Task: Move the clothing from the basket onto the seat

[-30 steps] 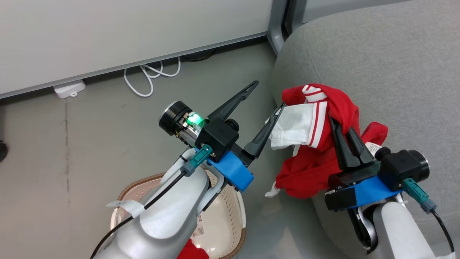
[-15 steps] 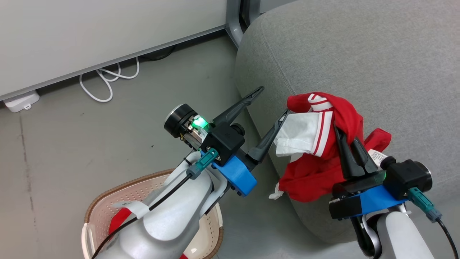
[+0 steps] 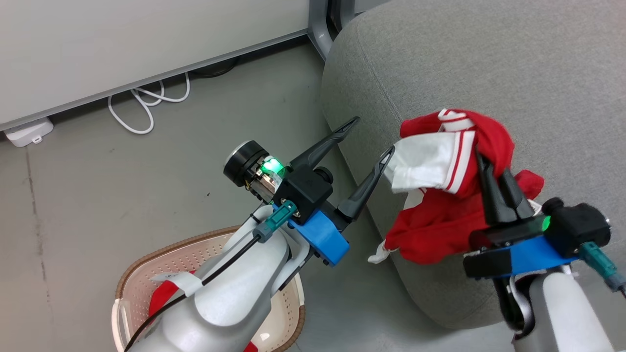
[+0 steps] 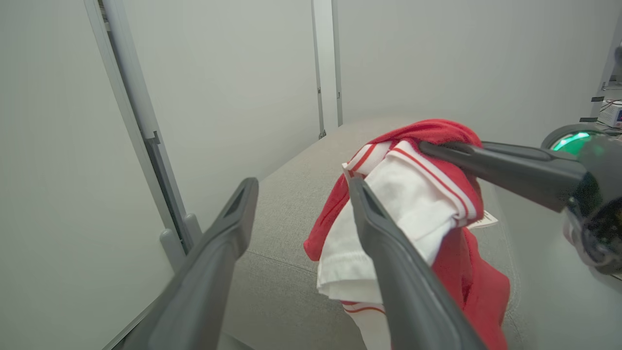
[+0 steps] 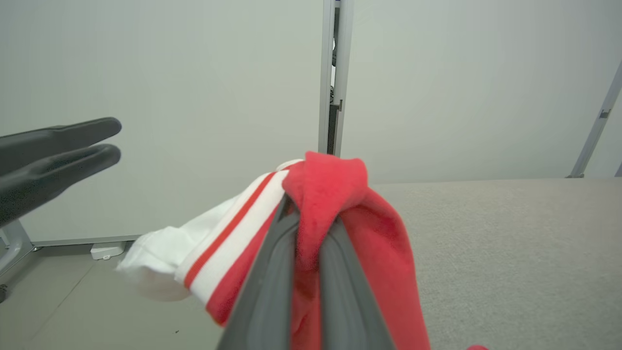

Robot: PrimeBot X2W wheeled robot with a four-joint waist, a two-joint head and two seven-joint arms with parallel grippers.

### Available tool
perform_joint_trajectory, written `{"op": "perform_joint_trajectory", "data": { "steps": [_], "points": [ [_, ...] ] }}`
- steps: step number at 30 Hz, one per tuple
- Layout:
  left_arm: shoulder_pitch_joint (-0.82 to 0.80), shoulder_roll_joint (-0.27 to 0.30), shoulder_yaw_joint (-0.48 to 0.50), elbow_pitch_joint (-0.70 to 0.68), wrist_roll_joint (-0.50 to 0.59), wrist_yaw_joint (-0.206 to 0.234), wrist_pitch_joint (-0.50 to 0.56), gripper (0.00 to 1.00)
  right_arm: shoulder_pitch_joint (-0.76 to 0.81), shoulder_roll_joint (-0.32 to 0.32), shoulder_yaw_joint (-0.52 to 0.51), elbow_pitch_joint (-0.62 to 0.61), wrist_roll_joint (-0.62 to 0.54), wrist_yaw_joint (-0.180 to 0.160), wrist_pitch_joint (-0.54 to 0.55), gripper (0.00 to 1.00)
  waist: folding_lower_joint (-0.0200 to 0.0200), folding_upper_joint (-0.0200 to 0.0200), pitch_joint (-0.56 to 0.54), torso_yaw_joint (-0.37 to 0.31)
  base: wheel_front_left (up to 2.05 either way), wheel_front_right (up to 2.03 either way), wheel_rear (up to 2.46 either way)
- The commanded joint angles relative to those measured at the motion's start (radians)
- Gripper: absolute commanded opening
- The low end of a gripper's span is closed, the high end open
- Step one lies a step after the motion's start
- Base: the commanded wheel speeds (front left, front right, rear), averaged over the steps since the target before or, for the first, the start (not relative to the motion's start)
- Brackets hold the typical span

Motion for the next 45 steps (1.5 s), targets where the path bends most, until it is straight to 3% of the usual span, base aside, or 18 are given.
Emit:
{"op": "perform_joint_trajectory", "data": {
  "steps": [1, 13, 23, 29, 34, 45],
  "points": [
    [-0.012, 0.006, 0.009, -0.004, 0.001, 0.003, -0.002, 1.0, -0.035, -0.002, -0.021, -0.014, -0.008, 0.001, -0.005, 0.0, 0.0, 0.0, 0.006, 0.004, 0.0, 0.0, 0.0],
    [-0.088, 0.026, 0.017, -0.033, 0.026, 0.013, 0.006, 1.0, -0.339, -0.01, -0.199, -0.094, -0.119, 0.001, -0.005, 0.0, 0.0, 0.0, 0.156, 0.039, 0.0, 0.0, 0.0],
    [-0.212, 0.077, 0.037, -0.113, 0.065, 0.022, 0.033, 1.0, -0.645, -0.15, -0.365, -0.081, -0.119, 0.001, -0.004, 0.0, 0.0, 0.0, 0.401, 0.071, 0.0, 0.0, 0.0],
    [-0.254, 0.107, 0.042, -0.155, 0.082, 0.027, 0.054, 1.0, -0.76, -0.267, -0.472, 0.036, -0.087, 0.0, -0.004, 0.0, 0.0, 0.0, 0.503, 0.074, 0.0, 0.0, 0.0],
    [-0.272, 0.122, 0.038, -0.179, 0.091, 0.03, 0.066, 1.0, -0.787, -0.309, -0.526, 0.144, -0.083, 0.0, -0.005, 0.0, 0.0, 0.0, 0.557, 0.074, 0.0, 0.0, 0.0],
    [-0.281, 0.126, 0.029, -0.181, 0.083, 0.035, 0.055, 1.0, -0.667, -0.227, -0.592, 0.34, -0.066, 0.0, -0.005, 0.0, 0.0, 0.0, 0.585, 0.09, 0.0, 0.0, 0.0]
  ]
}}
